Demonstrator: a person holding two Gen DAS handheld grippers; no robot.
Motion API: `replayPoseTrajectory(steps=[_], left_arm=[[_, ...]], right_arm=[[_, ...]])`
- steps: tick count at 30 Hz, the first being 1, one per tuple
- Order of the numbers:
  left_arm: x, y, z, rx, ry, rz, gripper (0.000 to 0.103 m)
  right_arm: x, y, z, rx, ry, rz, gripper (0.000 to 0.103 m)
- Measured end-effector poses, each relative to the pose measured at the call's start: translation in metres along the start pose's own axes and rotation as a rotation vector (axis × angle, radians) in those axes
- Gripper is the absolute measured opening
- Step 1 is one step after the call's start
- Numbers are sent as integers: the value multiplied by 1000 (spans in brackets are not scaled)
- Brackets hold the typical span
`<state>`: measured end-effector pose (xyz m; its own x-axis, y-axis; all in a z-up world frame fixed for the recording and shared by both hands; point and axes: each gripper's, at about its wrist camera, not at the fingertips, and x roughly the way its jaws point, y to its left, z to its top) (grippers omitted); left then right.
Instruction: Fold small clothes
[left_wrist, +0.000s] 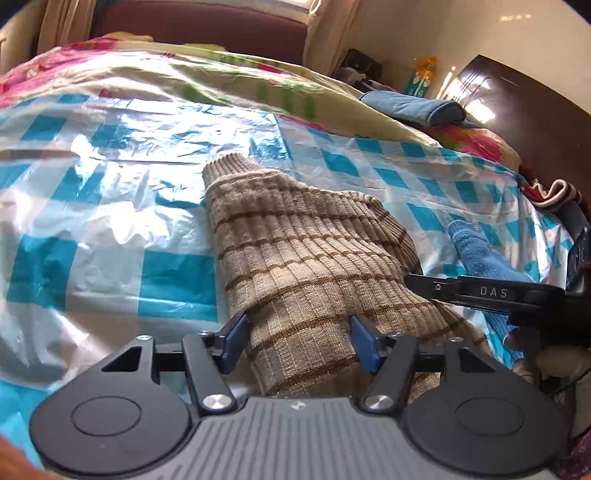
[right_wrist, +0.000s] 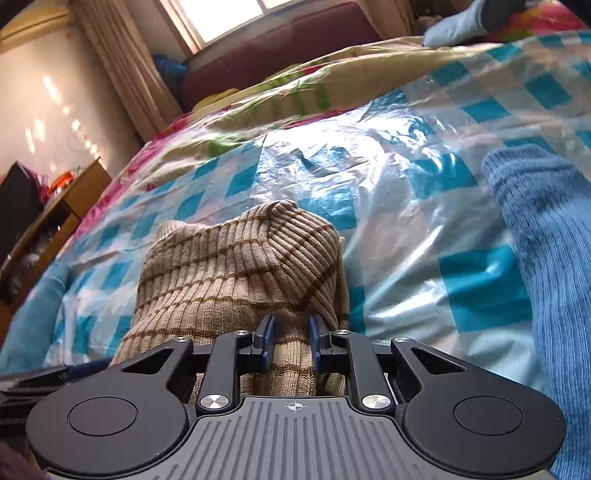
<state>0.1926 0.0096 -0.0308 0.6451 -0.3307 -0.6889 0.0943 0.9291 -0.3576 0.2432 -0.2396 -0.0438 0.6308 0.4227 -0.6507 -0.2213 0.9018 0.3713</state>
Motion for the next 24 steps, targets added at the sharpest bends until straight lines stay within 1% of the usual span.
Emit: replayPoseTrajectory(steps=[1, 3, 5, 6, 8, 9, 11, 12, 14, 17, 19, 21, 22, 24], left_arm=[[-3, 1, 0, -14, 1, 0, 66], [-12, -3, 0, -4, -12, 11, 64], [-22, -7, -2, 24, -28, 17, 63], [-26, -6, -3, 28, -27, 17, 63], [-24, -3, -9, 15, -2, 21, 63], [-20, -1, -13, 1, 20, 21, 64], [-11, 3, -18, -34, 49, 5, 66], [-10, 5, -18, -50, 60, -1, 66], [-15, 5, -17, -48, 52, 4, 66], [-25, 0, -16, -9, 36, 17, 65], [-30, -1, -18, -8, 35, 34, 64], [-32, -1, -20, -12, 52, 38, 64], [-33, -2, -23, -4, 66, 48, 64], [-33, -5, -31, 25, 94, 74, 64]], right_arm=[[-1, 3, 0, -10, 0, -9, 16], [-10, 9, 1, -5, -7, -14, 17], [-22, 14, 2, 1, -32, 12, 23], [-29, 16, 1, 3, -44, 23, 27], [-37, 17, -4, 3, -51, 26, 27], [-35, 14, -6, -3, -37, 15, 27], [-24, 12, -12, -18, 15, -45, 29], [-21, 8, -14, 4, 31, -49, 35], [-29, 6, -13, 37, 25, -29, 35], [-48, 13, -12, 28, -10, -23, 35], [-59, 18, -17, 27, -16, -20, 35], [-68, 25, -27, 20, -10, -5, 35], [-72, 29, -34, 4, -6, -8, 35], [-72, 39, -46, -44, 25, -58, 36]])
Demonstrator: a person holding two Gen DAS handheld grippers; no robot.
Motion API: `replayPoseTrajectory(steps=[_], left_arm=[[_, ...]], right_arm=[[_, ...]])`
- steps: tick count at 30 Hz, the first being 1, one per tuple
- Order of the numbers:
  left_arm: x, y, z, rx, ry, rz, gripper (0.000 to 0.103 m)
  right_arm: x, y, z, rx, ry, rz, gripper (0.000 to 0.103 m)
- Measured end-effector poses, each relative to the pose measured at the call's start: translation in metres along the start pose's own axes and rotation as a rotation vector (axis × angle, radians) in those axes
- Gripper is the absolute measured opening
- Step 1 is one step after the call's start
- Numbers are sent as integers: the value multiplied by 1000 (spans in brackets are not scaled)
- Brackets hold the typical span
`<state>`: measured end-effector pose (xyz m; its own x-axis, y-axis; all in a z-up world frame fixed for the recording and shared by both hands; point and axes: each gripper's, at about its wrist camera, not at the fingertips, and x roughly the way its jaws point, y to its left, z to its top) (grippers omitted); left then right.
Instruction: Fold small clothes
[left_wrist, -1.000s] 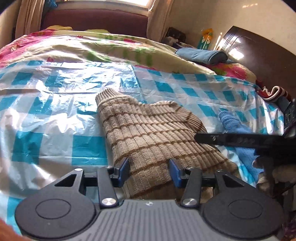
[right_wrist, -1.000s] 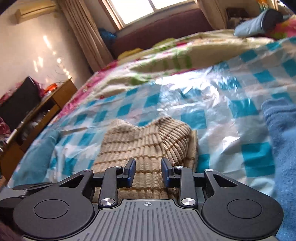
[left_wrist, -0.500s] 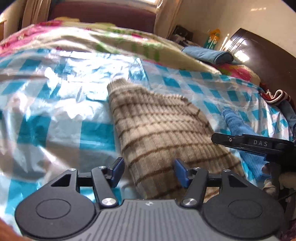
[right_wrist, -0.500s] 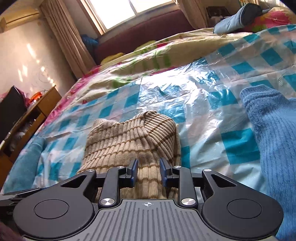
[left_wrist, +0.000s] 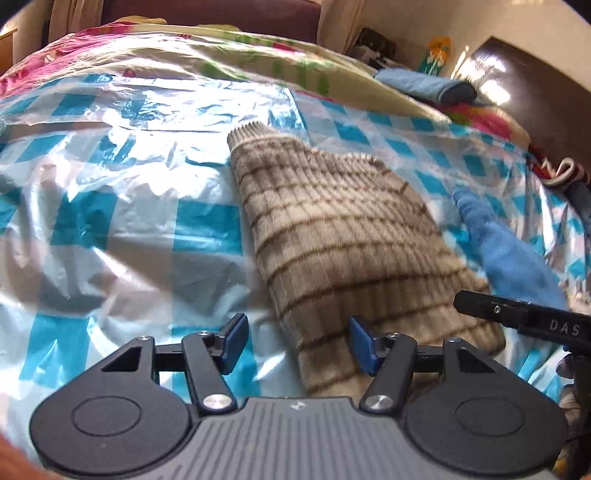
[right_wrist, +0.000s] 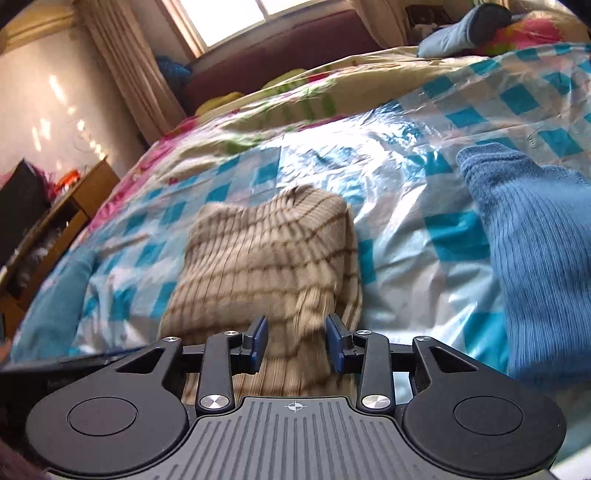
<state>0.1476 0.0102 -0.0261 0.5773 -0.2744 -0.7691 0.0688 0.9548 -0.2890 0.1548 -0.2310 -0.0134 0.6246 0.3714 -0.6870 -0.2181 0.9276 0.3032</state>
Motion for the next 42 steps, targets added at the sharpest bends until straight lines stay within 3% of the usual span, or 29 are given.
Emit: replayPoseTrajectory(steps=[4, 17, 22, 42], left_arm=[[-3, -2, -14, -11, 32, 3, 64], [-29, -25, -31, 44, 8, -3, 64], [-32, -32, -36, 55, 16, 5, 64], [-32, -39, -54, 66, 58, 17, 65]], right_arm=[[2, 4, -12, 4, 22, -54, 37], [-32, 22, -30, 37, -14, -40, 39], [-41, 28, -35, 21, -25, -32, 47], [-42, 23, -64, 70, 18, -23, 48]])
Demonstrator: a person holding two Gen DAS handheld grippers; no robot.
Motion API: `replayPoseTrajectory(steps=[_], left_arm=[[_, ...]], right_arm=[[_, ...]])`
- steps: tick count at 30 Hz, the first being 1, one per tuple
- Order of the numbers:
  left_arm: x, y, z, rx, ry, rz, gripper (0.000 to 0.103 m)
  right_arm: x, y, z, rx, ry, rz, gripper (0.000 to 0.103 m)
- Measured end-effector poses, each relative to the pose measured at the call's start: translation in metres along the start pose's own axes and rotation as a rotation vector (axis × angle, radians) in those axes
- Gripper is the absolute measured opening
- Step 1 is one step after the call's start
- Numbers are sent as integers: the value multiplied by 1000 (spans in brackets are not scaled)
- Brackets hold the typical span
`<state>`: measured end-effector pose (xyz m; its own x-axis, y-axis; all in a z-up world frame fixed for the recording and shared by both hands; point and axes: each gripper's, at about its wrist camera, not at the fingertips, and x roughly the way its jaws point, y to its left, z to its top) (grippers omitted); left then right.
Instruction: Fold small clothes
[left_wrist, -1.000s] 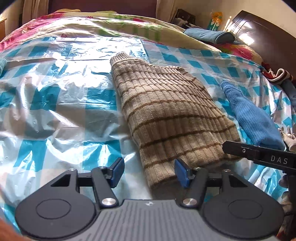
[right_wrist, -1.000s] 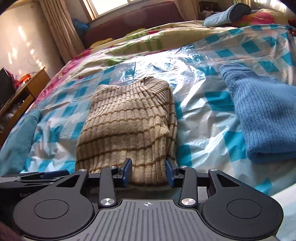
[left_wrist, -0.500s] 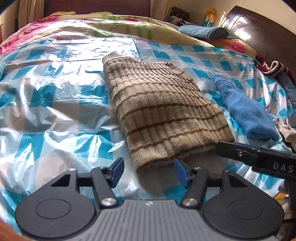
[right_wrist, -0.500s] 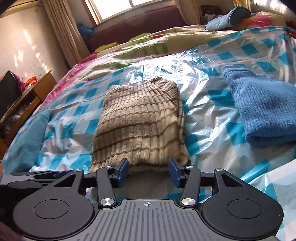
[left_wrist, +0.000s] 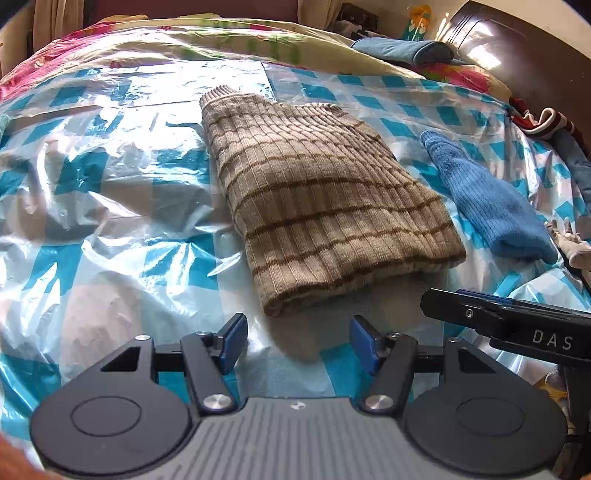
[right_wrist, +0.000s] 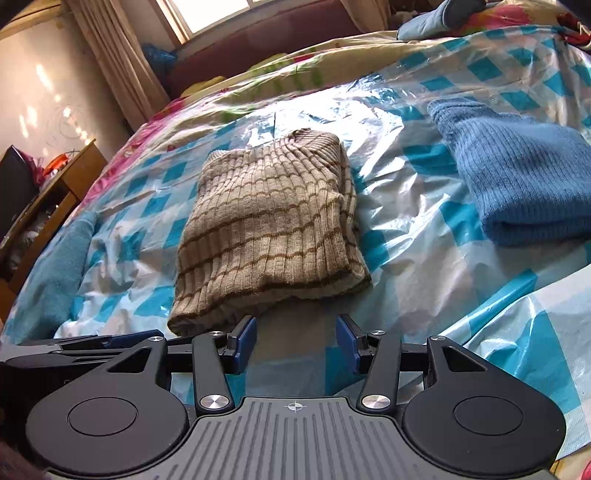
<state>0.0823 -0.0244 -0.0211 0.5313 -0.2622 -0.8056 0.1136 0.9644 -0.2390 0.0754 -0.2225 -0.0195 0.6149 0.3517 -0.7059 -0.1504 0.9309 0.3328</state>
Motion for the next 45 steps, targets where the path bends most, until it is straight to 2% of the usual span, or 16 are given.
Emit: replayPoseTrajectory(steps=[8, 19, 21, 37, 45], left_arm=[[-1, 1, -8, 7, -7, 9, 66], [-1, -5, -15, 37, -21, 34, 67], [-2, -5, -16, 39, -22, 37, 68], [-3, -7, -19, 42, -32, 47, 70], [-5, -6, -18, 30, -33, 54, 75]], right_arm=[[7, 0, -11, -3, 17, -24, 48], [3, 2, -12, -15, -18, -79, 48], [2, 3, -12, -21, -23, -86, 51], [2, 3, -15, -24, -18, -96, 53], [2, 2, -15, -27, -19, -96, 53]])
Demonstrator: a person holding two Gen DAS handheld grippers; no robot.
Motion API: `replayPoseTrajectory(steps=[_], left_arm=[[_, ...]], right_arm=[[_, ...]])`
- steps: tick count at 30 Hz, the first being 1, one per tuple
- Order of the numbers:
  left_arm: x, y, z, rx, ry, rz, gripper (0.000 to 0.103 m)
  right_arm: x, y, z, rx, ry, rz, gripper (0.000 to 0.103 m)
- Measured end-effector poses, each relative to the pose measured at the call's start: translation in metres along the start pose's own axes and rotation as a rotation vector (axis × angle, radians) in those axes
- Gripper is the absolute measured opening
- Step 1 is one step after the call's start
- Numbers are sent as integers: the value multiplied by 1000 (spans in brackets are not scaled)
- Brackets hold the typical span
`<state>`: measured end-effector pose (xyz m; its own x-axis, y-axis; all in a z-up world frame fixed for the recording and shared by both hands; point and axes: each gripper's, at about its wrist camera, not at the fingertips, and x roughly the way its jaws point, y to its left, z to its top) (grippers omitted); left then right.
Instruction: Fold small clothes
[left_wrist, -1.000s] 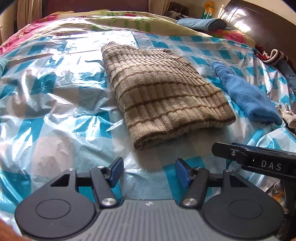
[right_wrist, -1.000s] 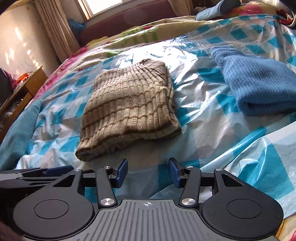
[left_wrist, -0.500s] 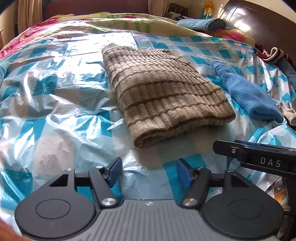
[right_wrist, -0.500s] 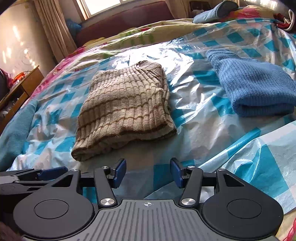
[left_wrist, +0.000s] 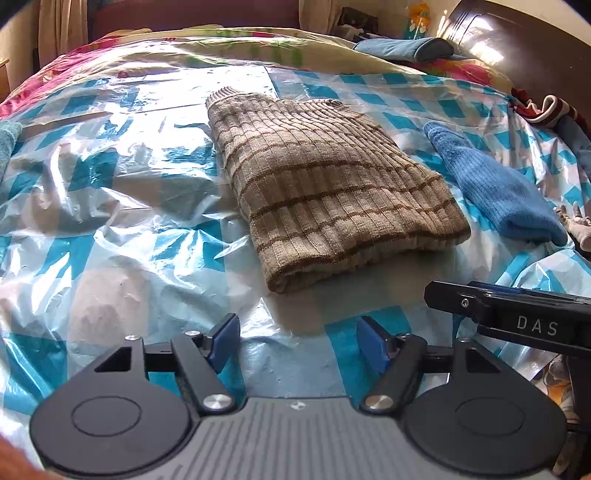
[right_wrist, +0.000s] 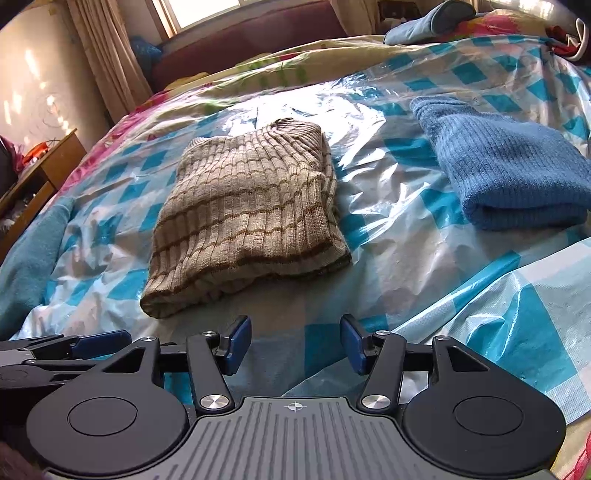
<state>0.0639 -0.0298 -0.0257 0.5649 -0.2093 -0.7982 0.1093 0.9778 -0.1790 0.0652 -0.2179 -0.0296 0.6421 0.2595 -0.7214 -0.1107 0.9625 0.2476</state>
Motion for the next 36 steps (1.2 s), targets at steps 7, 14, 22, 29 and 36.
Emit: replayPoseTrajectory(steps=[7, 14, 22, 29, 36], left_arm=[[-3, 1, 2, -16, -5, 49, 87], [-4, 1, 2, -15, -8, 55, 90], [-4, 0, 2, -24, 1, 52, 94], [-4, 1, 2, -38, 11, 47, 95], [-6, 2, 4, -37, 3, 76, 100]], right_arm=[[0, 1, -1, -6, -1, -2, 54], [-1, 4, -2, -17, -2, -5, 56], [-1, 5, -2, -17, -2, -4, 56], [-2, 5, -2, -16, -2, -5, 57], [-6, 7, 0, -22, -19, -3, 57]])
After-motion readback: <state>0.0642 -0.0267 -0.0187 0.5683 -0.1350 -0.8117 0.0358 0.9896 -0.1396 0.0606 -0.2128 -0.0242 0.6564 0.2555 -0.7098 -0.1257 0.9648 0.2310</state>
